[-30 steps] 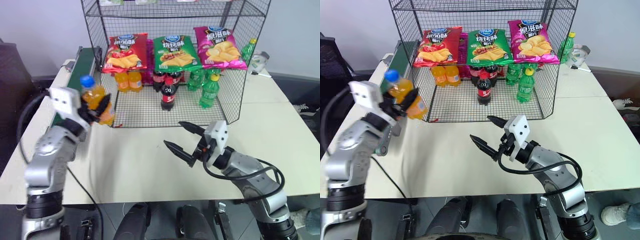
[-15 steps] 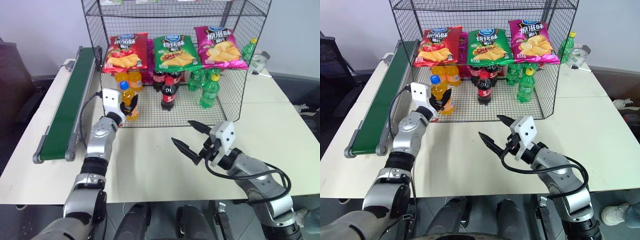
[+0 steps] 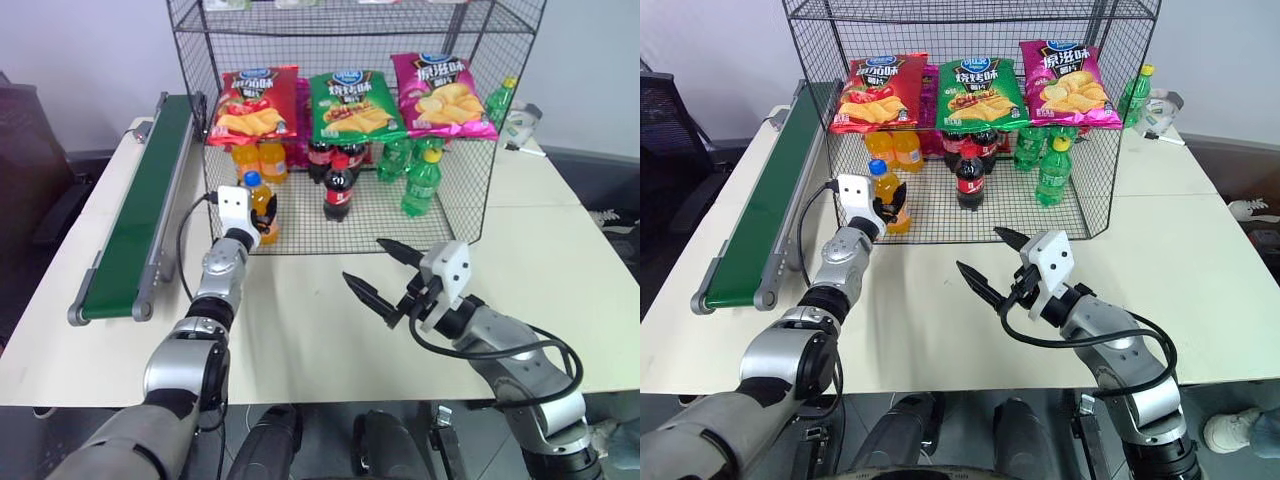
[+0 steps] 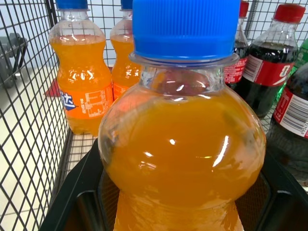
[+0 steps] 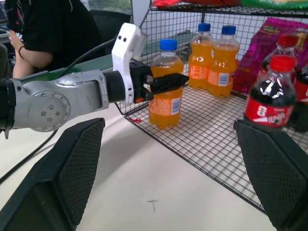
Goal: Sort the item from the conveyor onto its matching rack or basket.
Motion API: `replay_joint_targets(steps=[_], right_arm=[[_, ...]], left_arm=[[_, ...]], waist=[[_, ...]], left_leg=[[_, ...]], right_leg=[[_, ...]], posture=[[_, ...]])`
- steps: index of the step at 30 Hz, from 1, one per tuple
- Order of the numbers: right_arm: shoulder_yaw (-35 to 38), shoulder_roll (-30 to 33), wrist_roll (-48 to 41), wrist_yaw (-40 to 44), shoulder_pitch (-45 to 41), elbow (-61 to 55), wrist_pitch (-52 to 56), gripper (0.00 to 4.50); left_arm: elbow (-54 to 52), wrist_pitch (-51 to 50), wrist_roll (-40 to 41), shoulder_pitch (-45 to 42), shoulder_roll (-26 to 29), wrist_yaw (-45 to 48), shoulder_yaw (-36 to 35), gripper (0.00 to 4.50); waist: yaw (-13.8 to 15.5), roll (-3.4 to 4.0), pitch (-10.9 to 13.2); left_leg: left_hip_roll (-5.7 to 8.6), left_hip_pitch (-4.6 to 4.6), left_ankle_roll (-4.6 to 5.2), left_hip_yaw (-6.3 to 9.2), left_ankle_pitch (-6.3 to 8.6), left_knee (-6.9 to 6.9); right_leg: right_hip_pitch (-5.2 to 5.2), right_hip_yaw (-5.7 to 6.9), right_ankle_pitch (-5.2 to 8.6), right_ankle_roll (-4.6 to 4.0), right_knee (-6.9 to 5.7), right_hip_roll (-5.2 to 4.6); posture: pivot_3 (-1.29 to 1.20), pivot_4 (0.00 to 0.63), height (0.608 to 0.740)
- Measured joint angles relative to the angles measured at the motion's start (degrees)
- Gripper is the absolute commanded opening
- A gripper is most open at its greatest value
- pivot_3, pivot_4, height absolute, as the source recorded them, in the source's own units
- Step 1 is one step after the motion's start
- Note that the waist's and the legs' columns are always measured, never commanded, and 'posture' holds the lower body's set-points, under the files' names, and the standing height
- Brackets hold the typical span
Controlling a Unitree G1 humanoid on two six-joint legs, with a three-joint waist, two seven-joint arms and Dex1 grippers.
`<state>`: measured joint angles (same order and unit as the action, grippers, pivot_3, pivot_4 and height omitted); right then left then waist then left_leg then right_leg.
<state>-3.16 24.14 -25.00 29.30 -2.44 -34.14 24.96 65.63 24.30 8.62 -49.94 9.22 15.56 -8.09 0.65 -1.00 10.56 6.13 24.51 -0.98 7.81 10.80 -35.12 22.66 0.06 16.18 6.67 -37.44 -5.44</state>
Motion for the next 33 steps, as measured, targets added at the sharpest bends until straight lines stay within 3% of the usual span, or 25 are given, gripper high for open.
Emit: replay_joint_targets(steps=[2, 10, 17, 26, 33], right_arm=[[-0.1, 0.0, 0.0, -0.1, 0.0, 0.0, 0.1, 4.50], [-0.6, -0.1, 0.0, 0.1, -0.3, 0.0, 0.1, 4.50], [-0.6, -0.1, -0.1, 0.4, 0.0, 0.0, 0.0, 4.50], [-0.9, -0.5, -0.2, 1.0, -0.6, 0.1, -0.1, 4.50], [-0.9, -0.5, -0.4, 0.7, -1.0, 0.0, 0.6, 4.50]], left_arm=[[0.6, 0.1, 0.2, 0.0, 0.0, 0.6, -0.7, 4.41], [-0.9, 1.1, 1.4, 0.3, -0.1, 3.4, -2.9, 4.41], [-13.4, 0.0, 3.2, 6.9, 0.0, 6.4, -3.8, 4.41], [-39.2, -13.9, 4.4, 18.1, 3.8, 6.1, -1.9, 4.41], [-59.5, -31.2, 9.8, 27.1, 12.3, 11.6, -1.9, 4.41]], waist=[[0.0, 0.00, 0.0], [-0.1, 0.00, 0.0], [-0.2, 0.02, 0.0], [-0.2, 0.03, 0.0], [-0.2, 0.06, 0.0]], left_leg=[[0.00, 0.00, 0.00, 0.00, 0.00, 0.00], [0.00, 0.00, 0.00, 0.00, 0.00, 0.00], [-0.01, -0.02, -0.01, 0.01, 0.00, 0.01], [-0.03, -0.04, -0.01, 0.00, 0.00, 0.00], [-0.04, -0.06, -0.01, 0.00, 0.00, 0.02]], right_leg=[[0.00, 0.00, 0.00, 0.00, 0.00, 0.00], [0.01, 0.00, 0.00, 0.00, -0.01, 0.01], [0.01, -0.03, 0.00, 0.00, -0.03, 0.01], [0.01, -0.07, 0.00, -0.01, -0.06, 0.00], [0.00, -0.08, 0.01, -0.04, -0.06, -0.02]], posture=[[0.00, 0.150, 0.740], [0.00, 0.150, 0.740], [0.00, 0.150, 0.740], [0.00, 0.150, 0.740], [0.00, 0.150, 0.740]])
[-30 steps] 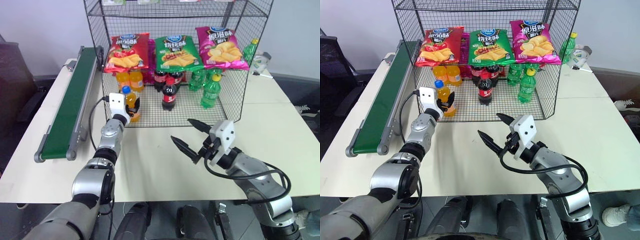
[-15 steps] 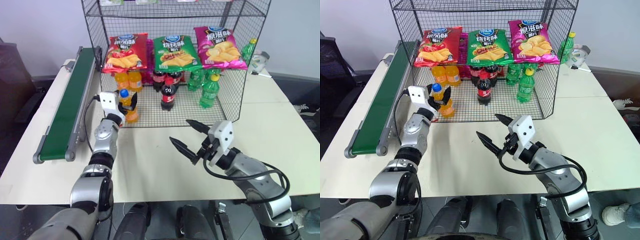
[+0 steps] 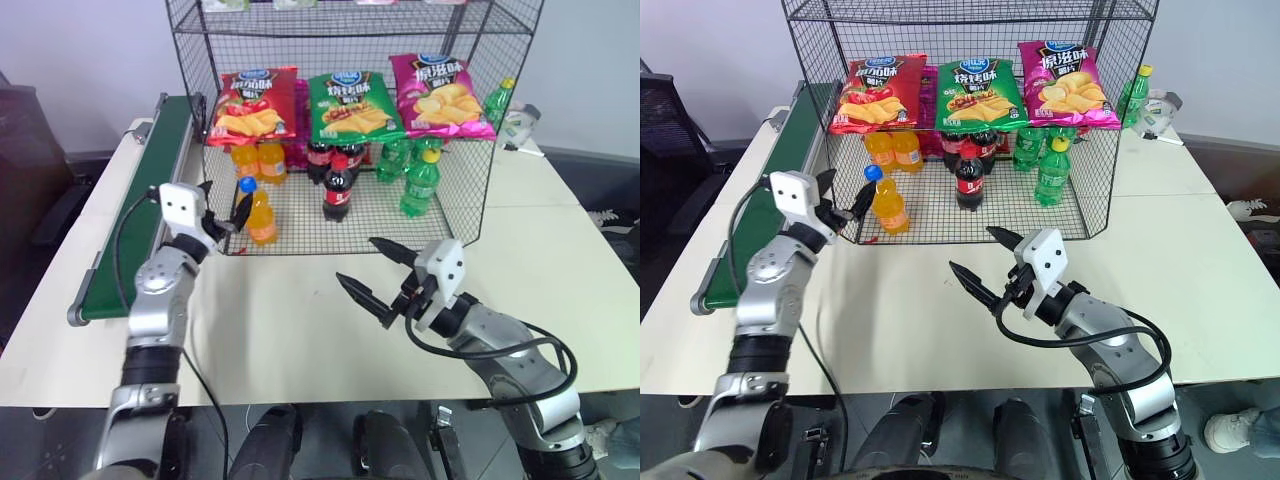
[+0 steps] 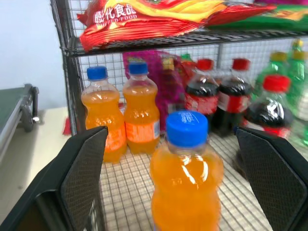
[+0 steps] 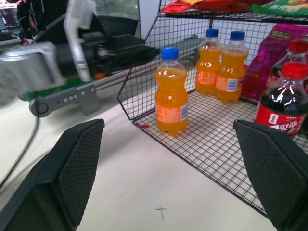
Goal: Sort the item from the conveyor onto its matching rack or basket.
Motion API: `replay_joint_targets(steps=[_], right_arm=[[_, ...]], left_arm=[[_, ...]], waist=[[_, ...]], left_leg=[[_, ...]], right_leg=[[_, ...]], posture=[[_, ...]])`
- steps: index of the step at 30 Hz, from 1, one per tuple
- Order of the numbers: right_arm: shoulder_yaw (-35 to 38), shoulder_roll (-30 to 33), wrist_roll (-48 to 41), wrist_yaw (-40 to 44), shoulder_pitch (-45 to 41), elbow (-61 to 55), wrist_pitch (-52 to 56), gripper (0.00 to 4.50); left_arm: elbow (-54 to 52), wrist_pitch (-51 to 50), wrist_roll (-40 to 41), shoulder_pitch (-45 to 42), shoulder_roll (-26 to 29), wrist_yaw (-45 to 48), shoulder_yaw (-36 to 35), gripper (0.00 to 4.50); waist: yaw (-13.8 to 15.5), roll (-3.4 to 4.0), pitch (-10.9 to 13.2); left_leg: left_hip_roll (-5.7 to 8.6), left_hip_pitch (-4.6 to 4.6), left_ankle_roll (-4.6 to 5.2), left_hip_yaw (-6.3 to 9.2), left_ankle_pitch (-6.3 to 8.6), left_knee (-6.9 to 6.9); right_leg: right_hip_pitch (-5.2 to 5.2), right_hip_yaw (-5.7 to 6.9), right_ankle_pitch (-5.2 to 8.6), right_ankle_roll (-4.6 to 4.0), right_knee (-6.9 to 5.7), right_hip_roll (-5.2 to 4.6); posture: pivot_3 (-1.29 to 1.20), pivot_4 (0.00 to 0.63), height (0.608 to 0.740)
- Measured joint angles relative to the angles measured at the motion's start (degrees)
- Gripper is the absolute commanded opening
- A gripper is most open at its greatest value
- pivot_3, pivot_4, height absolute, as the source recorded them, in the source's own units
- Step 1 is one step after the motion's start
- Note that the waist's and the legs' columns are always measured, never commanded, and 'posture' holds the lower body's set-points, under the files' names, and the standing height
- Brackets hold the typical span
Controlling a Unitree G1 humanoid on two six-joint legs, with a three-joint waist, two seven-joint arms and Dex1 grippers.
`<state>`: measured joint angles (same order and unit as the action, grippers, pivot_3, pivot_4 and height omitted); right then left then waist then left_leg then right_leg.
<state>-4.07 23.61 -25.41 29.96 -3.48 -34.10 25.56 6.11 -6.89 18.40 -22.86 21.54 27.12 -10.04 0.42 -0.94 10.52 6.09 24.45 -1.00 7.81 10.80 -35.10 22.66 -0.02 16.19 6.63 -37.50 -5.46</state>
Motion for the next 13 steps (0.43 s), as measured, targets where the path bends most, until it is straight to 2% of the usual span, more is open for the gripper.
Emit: replay_joint_targets(steps=[7, 13], right_arm=[[0.2, 0.3, -0.2, 0.2, 0.1, 0.0, 0.3, 4.50], [0.4, 0.5, -0.4, 0.2, 0.2, 0.0, 0.5, 4.50]], left_arm=[[-13.5, -15.4, 7.6, 11.6, 12.9, 8.2, -3.1, 4.41], [-17.8, -19.1, 9.3, 16.7, 15.6, 9.8, -6.5, 4.41]], waist=[[-0.2, 0.08, 0.0], [0.4, 0.09, 0.0]], left_leg=[[-0.07, -0.03, -0.01, 0.01, 0.01, 0.08], [-0.05, -0.02, -0.01, 0.01, 0.02, 0.06]], right_leg=[[0.12, -0.07, 0.08, -0.15, 0.05, -0.06], [0.18, -0.09, 0.12, -0.23, 0.13, -0.10]], posture=[[0.00, 0.150, 0.740], [0.00, 0.150, 0.740]])
